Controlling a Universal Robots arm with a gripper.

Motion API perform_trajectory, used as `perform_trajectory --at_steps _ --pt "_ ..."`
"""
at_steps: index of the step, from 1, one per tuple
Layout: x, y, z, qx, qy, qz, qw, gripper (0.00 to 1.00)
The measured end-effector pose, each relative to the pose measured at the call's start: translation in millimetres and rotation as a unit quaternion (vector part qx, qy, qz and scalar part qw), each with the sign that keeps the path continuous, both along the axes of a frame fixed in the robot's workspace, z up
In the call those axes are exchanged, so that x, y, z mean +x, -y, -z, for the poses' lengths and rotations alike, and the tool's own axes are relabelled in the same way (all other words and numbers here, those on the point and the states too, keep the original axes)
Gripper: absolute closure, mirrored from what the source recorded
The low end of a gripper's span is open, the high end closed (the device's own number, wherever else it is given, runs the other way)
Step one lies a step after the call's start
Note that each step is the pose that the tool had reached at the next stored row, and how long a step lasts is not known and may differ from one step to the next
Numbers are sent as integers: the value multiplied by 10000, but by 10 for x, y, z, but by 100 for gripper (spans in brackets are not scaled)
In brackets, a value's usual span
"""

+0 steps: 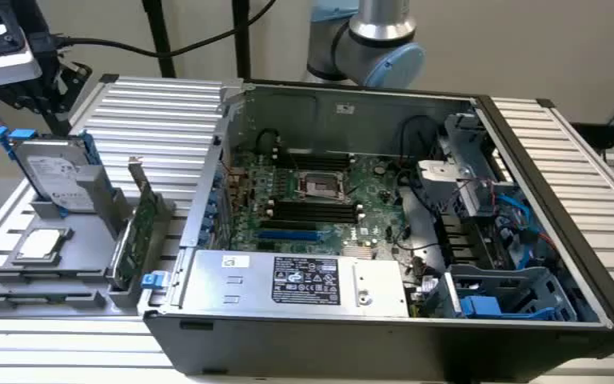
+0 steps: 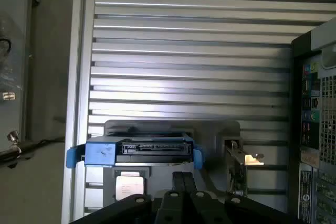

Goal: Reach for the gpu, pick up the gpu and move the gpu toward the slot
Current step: 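Reach for the gpu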

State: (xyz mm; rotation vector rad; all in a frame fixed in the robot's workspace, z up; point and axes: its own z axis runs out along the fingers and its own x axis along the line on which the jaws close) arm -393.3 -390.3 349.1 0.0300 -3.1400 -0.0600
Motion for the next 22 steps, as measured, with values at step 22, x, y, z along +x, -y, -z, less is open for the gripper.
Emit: perform_trajectory --at_steps 22 --pt "122 269 7 0 -5 1 10000 89"
